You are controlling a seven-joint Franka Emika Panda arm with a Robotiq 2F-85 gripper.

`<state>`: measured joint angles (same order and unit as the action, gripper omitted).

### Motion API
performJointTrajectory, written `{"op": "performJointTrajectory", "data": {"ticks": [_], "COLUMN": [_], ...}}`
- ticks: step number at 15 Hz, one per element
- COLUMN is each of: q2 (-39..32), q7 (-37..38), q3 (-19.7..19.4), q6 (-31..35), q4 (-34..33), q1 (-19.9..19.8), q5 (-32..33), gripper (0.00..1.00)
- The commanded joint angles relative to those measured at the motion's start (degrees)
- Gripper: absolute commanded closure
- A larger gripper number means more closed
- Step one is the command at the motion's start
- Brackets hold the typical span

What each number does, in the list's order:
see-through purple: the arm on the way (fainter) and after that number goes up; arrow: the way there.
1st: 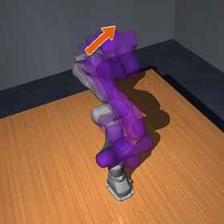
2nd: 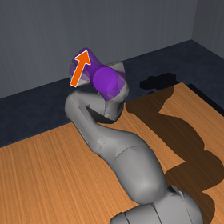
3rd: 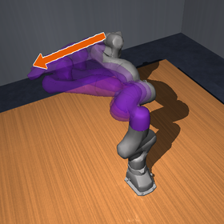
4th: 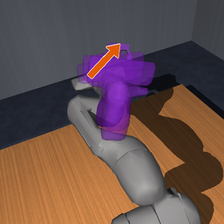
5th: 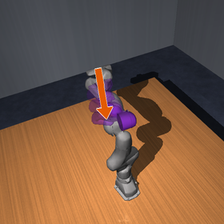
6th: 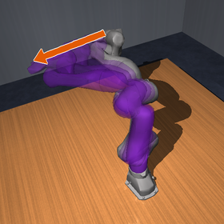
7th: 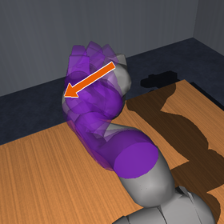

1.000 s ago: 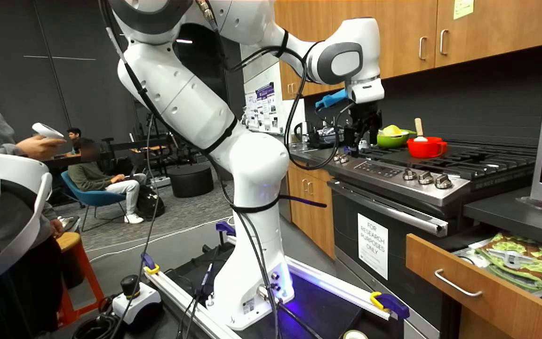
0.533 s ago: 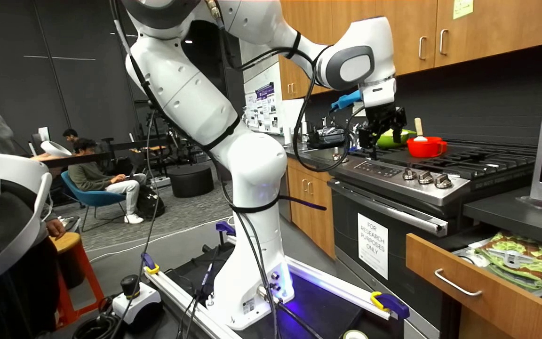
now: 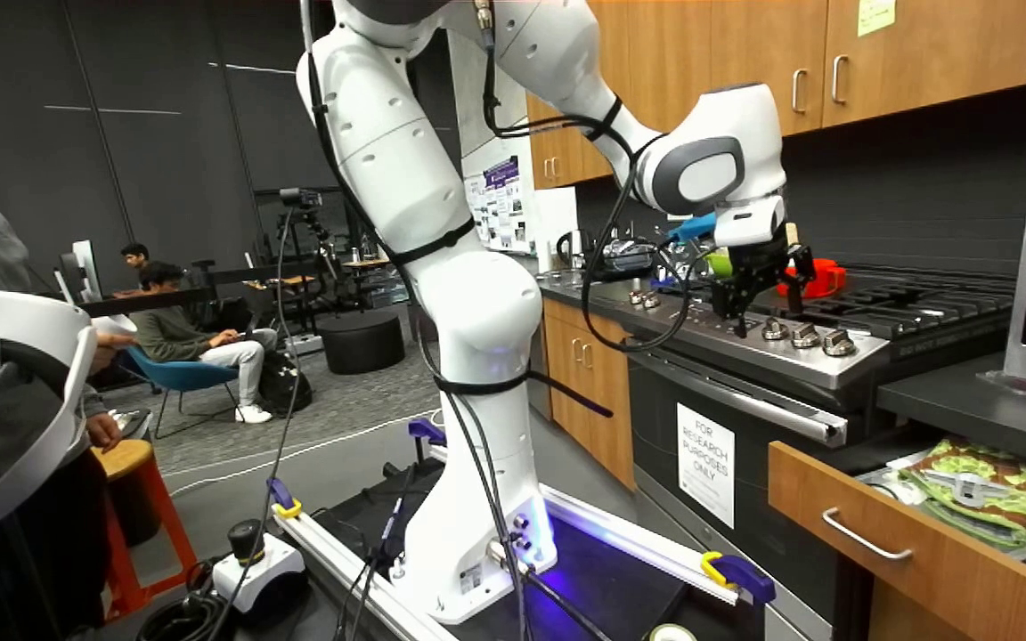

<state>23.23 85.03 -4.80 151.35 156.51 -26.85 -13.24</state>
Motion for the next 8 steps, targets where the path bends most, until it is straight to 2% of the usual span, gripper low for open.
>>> {"op": "performJointTrajectory", "data": {"ticks": [1, 8], "q2": [-8.2, -18.4], "q7": [4.1, 5.0], "q3": [-1.2, -7.8], "q6": [2.7, 0.2], "q4": [-4.0, -11.1], "q1": [-0.2, 2.3], "q5": [2.0, -0.9], "gripper": [0.0, 0.0]}}
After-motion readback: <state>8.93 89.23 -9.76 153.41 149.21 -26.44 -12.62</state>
